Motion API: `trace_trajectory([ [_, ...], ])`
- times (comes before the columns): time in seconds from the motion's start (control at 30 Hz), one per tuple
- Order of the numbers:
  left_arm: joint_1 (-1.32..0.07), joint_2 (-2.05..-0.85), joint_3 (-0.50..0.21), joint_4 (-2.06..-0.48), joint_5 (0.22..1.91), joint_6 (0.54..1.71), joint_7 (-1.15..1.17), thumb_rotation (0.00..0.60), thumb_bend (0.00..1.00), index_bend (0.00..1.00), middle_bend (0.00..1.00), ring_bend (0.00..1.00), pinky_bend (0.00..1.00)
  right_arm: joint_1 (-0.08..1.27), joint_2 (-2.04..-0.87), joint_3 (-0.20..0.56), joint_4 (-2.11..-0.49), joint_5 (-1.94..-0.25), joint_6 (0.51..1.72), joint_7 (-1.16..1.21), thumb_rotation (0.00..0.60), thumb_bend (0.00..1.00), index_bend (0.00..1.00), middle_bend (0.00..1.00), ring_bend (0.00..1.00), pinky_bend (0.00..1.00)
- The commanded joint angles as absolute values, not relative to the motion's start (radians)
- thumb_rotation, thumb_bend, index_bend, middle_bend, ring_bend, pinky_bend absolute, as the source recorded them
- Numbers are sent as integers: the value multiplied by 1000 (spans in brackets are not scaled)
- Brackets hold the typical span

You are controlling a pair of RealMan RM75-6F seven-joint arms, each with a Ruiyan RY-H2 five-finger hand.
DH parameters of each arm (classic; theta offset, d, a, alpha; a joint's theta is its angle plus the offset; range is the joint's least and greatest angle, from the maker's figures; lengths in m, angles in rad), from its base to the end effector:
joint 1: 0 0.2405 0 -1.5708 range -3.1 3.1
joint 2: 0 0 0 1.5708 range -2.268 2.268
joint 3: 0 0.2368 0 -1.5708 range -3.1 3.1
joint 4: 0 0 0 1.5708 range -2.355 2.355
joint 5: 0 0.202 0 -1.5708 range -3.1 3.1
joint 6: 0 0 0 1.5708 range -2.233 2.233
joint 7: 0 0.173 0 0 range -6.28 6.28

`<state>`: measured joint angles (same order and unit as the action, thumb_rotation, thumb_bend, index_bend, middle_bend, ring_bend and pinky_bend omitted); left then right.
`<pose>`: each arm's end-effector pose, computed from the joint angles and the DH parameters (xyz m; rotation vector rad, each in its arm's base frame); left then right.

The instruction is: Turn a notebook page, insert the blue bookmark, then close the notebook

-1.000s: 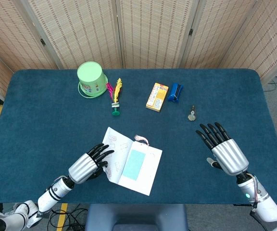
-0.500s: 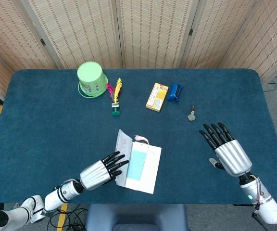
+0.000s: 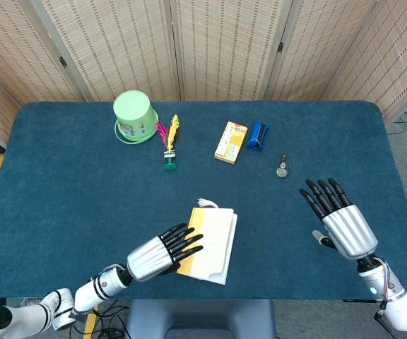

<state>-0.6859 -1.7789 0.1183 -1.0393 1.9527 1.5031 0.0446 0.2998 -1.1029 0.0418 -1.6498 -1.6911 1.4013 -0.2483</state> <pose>-0.0973 0.2521 -0.0485 -2.1891 -0.2196 -1.5028 -0.2117 -0.2525 0.1321 1.7605 -0.5074 0.9336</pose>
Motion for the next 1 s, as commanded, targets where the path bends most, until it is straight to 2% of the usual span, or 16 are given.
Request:
trace_trajectory([
  [0.03, -684, -1760, 105, -1092, 1931, 1488, 43, 600, 324, 131, 69, 71, 155, 297, -1101, 41, -1648, -1691, 1405, -246, 600, 100, 0, 0, 0, 0],
  [0.33, -621, -1625, 53, -1257, 1785, 1472, 18, 600, 324, 130, 68, 71, 155, 282, -1079, 41, -1649, -1657, 1398, -232, 600, 109, 0, 0, 0, 0],
  [0.57, -519, -1491, 12, -1362, 1605, 1461, 52, 600, 324, 139, 68, 71, 155, 252, -1051, 33, -1646, -1611, 1397, -195, 600, 249, 0, 11, 0, 0],
  [0.8, -403, -1362, -25, -1491, 1406, 1455, 53, 600, 324, 139, 68, 71, 156, 213, -1046, 15, -1630, -1560, 1391, -138, 600, 248, 0, 18, 0, 0],
  [1.0, -320, -1294, -20, -1575, 1340, 1479, 57, 600, 324, 139, 68, 71, 156, 189, -1061, -4, -1597, -1566, 1398, -94, 600, 232, 0, 0, 0, 0],
])
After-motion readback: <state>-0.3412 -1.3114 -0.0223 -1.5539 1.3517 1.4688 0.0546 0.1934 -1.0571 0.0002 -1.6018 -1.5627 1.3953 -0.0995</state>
